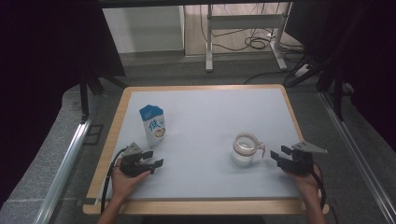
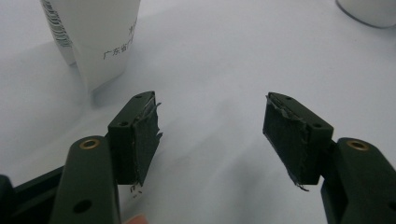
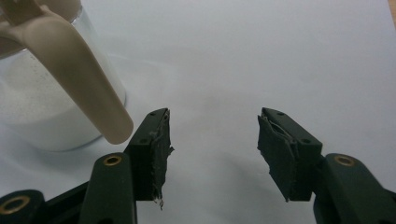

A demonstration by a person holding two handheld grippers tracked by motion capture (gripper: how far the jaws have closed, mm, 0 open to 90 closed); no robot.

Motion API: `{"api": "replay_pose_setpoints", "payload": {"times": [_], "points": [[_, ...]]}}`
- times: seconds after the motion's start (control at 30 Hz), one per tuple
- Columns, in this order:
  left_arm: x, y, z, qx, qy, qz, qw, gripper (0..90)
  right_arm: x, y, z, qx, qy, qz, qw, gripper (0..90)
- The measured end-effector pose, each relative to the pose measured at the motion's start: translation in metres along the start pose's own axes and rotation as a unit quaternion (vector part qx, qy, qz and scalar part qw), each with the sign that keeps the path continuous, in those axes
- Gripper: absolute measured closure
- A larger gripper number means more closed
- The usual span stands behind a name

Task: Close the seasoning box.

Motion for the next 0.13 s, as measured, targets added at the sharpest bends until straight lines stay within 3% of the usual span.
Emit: {"api": "replay_pose_setpoints", "payload": {"times": [0.13], "points": [[-0.0001, -0.0001, -0.0011, 0.0, -0.002, -0.001, 1.0, 35.2, 0.0008, 0.0001, -0.0007, 0.0, -0.003, 0.003, 1.0, 43.4]]}}
Point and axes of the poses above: each handheld gripper's, and its own axes: z roughly backward along the jaws, x roughly out of its underside, y roughly to its right, the point moved 5 cm from there along -z, roughly forward along the jaws, and after that the axes turned 9 degrees about y, right-handed, at the moved point
